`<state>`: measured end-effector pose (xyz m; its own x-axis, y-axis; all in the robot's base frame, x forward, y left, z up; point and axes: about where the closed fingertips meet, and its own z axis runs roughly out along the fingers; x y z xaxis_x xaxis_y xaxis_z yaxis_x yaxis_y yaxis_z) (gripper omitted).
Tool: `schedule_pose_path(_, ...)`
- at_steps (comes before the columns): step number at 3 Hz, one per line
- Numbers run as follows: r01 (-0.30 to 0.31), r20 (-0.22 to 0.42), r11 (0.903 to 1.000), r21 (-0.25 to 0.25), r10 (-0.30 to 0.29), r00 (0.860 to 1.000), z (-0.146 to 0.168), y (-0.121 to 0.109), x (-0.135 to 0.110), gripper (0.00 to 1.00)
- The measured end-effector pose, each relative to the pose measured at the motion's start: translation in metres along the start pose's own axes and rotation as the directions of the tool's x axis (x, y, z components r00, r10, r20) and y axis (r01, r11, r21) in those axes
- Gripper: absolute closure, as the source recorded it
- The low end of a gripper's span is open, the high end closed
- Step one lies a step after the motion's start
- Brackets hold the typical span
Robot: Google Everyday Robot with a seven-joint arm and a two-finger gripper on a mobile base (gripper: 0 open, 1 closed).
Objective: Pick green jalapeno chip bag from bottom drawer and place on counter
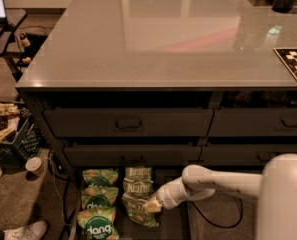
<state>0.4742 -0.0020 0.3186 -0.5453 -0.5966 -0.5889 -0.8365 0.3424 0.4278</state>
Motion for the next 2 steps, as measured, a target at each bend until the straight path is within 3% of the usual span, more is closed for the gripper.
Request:
schedule_pose_path(1, -0.034, 0.054, 0.9991, -0.028, 0.035, 0.998, -0.048, 0.032, -0.008, 1.00)
schedule_pose_path(2, -0.030, 0.091, 0.9995, -0.011, 0.031, 0.995, -0.098, 0.058, -0.025, 1.00)
